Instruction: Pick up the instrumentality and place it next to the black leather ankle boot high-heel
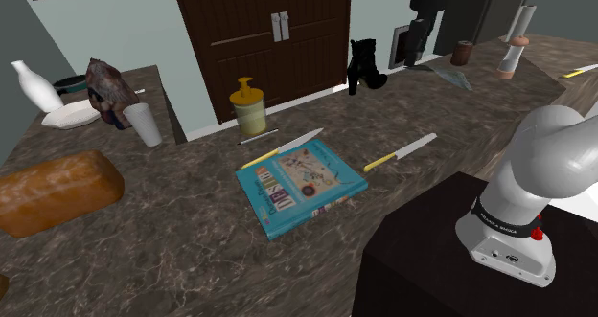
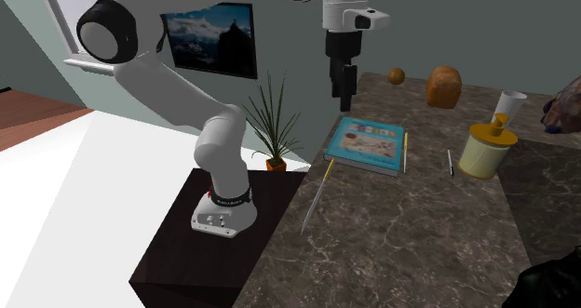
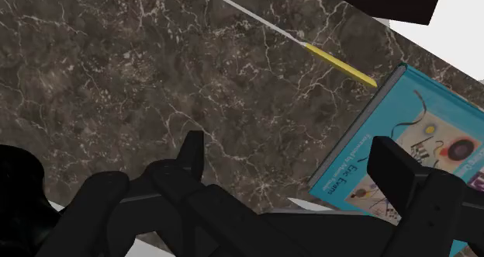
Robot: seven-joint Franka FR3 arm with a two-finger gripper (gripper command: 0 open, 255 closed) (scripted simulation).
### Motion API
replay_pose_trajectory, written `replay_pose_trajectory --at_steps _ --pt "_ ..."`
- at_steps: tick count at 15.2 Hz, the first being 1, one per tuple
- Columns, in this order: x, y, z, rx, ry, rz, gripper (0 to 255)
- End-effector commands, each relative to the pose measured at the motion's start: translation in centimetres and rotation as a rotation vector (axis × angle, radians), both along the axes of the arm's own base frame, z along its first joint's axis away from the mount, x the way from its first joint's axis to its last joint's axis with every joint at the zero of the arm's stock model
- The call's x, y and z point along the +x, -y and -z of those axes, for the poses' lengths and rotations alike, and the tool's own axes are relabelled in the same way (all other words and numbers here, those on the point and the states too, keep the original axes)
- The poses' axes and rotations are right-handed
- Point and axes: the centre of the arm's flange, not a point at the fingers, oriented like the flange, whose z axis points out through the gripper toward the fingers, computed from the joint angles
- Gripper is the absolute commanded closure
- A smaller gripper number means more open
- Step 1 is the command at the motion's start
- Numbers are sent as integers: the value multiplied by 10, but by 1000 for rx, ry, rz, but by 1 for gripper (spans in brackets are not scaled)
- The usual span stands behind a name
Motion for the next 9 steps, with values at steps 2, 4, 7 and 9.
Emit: replay_pose_trajectory --at_steps 2,4,7,9 --pt "0 0 13 2 -6 -57 0" --pt "-1 1 39 6 -17 -172 0" --pt "-3 2 79 12 -34 -345 0" --pt "-4 3 105 17 -46 -459 0"
